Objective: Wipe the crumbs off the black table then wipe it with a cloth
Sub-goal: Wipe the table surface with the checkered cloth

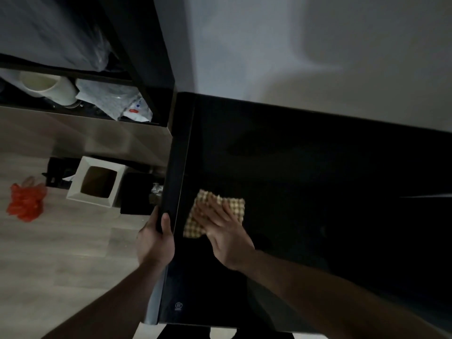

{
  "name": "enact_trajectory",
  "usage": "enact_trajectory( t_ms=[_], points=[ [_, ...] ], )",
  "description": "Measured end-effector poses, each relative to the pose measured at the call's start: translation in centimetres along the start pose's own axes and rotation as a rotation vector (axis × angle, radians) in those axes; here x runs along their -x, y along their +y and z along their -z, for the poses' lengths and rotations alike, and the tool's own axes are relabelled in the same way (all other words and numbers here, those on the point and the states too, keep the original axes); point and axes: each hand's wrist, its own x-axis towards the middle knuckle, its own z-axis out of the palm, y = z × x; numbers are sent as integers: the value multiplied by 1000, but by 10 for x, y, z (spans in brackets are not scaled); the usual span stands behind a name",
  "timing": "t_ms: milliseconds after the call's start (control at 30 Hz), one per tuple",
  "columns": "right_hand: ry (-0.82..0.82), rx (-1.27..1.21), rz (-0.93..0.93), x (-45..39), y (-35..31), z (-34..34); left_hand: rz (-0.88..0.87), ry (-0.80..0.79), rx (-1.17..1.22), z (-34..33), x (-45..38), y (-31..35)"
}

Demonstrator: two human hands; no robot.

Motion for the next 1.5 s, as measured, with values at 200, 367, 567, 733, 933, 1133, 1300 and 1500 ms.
enact_trajectory(
  t_ms=[200,367,567,733,933,1133,1300,1500],
  points=[
    [-208,-171,130,86,-30,-27,22,-6,32,2,1,-2],
    [23,-581,-171,83,-29,7,17,-18,41,5,1,-1],
    [460,-460,-324,-37,38,84,17,5,58,1,1,1],
    [435,-160,-363,-130,100,122,28,20,19,-3,-1,-4],
    [288,79,-446,-175,120,98,21,23,-10,-3,-1,-2],
    [239,44,-150,-113,72,54,46,28,-17,-2,-1,0],
    [150,-60,-33,7,12,0,62,-3,10,1,2,2],
    [26,-93,31,142,-40,-49,94,-31,58,5,5,4]
  ],
)
